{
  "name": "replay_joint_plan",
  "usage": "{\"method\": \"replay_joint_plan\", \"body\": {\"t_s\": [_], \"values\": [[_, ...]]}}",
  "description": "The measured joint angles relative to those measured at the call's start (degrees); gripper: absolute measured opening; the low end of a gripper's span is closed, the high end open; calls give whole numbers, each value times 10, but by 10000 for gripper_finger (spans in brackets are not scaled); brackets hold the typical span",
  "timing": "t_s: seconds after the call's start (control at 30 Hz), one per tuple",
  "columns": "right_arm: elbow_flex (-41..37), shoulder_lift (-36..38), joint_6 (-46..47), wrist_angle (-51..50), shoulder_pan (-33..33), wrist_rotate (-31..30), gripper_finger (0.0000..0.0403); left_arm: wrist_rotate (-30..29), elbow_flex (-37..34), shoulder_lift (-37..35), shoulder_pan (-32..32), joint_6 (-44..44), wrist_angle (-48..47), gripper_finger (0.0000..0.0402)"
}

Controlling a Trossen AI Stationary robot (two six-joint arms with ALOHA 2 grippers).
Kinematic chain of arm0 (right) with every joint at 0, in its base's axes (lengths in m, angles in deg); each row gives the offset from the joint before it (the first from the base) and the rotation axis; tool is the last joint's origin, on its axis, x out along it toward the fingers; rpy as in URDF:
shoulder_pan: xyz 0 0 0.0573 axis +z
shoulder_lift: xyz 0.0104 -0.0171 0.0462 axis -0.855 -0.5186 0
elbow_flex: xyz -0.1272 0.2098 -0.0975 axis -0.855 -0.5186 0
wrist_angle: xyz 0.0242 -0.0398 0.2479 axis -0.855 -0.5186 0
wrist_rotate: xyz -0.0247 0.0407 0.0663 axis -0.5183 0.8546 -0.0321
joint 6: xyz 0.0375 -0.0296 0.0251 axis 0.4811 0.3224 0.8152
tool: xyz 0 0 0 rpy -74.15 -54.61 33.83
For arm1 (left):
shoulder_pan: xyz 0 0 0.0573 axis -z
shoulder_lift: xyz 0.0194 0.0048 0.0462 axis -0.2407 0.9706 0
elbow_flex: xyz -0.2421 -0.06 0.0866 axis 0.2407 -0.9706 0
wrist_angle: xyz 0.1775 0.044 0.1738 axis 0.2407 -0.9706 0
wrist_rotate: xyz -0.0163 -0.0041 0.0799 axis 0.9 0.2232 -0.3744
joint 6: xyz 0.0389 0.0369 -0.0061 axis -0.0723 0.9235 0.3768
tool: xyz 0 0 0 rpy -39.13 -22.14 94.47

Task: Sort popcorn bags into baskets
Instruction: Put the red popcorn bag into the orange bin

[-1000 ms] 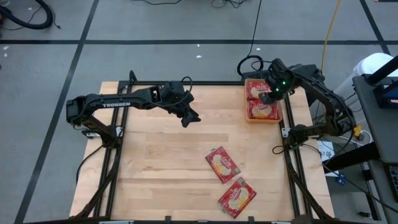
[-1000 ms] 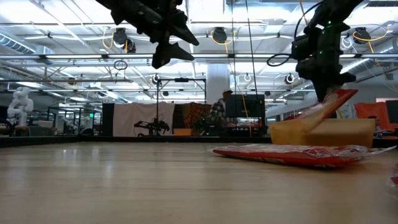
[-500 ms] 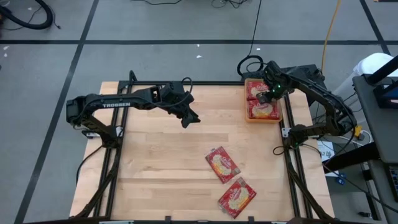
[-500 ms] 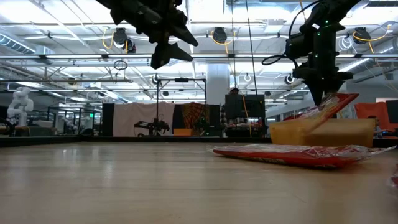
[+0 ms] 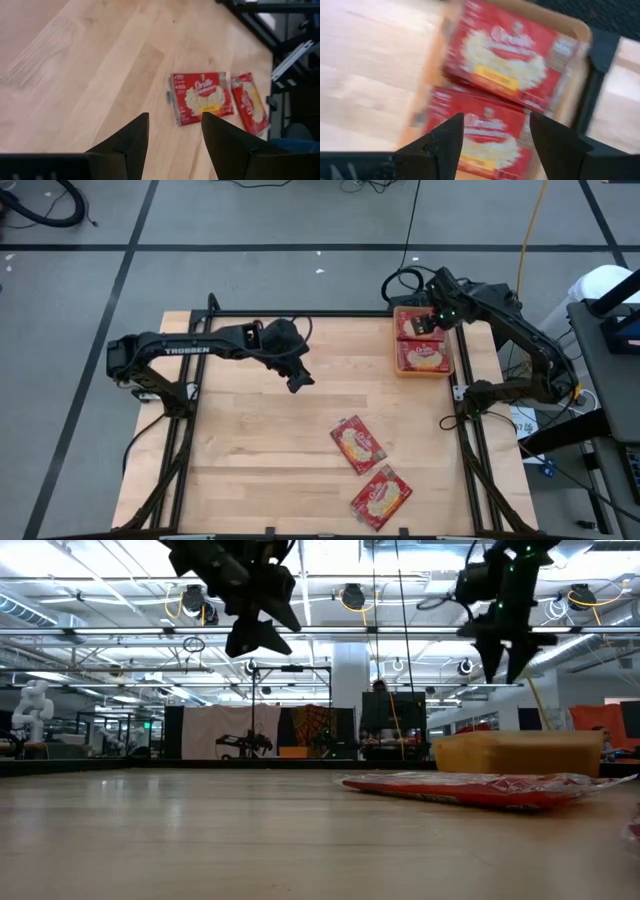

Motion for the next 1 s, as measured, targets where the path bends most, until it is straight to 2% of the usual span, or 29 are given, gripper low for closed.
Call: {"method": "replay_joint_plan", "body": {"t_s": [0.23, 0.47, 0.63, 0.73, 0.87, 1.0], "values": [[14, 42, 98, 109, 70, 128, 219, -71, 0, 0, 32, 1, -12, 184], [15, 88, 158, 218, 215, 125, 219, -143, 0, 0, 87, -3, -11, 184], [14, 92, 187, 233, 299, 99, 219, -129, -1, 7, 121, 7, 12, 184], [10, 92, 187, 233, 333, 99, 219, -115, 0, 6, 140, 8, 67, 184], [8, 95, 183, 224, 361, 101, 219, -127, 1, 25, 160, 26, 103, 186], [8, 108, 157, 210, 378, 111, 219, -127, 0, 69, 173, 40, 103, 212]]}}
